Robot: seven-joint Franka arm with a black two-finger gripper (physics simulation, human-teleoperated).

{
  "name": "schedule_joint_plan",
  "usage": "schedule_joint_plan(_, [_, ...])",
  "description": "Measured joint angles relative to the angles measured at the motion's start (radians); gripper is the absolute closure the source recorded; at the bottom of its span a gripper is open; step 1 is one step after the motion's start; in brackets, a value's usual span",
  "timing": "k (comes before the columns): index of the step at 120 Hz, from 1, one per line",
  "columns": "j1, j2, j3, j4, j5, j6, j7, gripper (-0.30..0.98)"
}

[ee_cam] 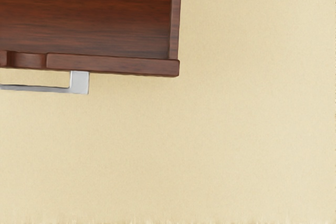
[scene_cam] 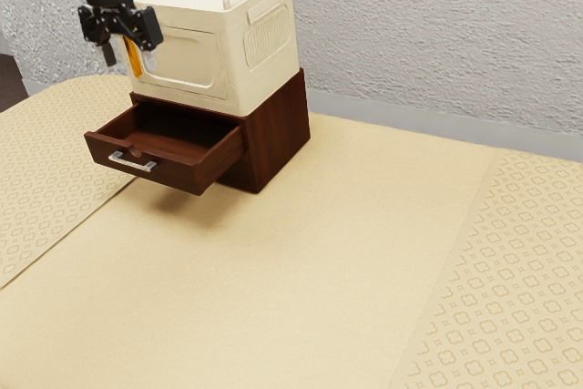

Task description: Push the drawer handle with one arm to close the drawer

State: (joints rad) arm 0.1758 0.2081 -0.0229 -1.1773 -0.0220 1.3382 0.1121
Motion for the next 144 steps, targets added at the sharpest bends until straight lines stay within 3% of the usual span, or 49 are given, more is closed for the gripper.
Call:
schedule_joint_plan(49, [-0.018, -0.001, 0.022, 0.017, -0.031, -0.026, 0.049, 0.0])
schedule_joint_plan(68, [-0.02, -0.143, -0.03, 0.114, -0.063, -0.079, 0.017, 0.0])
schedule_joint_plan(98, [-0.02, -0.073, -0.047, 0.098, -0.052, -0.155, -0.063, 0.0])
schedule_joint_plan(104, [-0.012, -0.102, -0.047, 0.014, -0.045, -0.14, -0.075, 0.0])
schedule_joint_plan(116, [0.0, -0.339, -0.049, -0.45, -0.02, -0.004, -0.097, 0.0])
schedule_joint_plan(122, [0.01, -0.417, -0.052, -0.605, -0.004, 0.068, -0.107, 0.0])
schedule_joint_plan(133, [0.034, -0.458, -0.062, -0.7, 0.029, 0.156, -0.12, 0.0])
schedule_joint_plan(144, [0.041, -0.454, -0.086, -0.732, 0.112, 0.231, -0.132, 0.0])
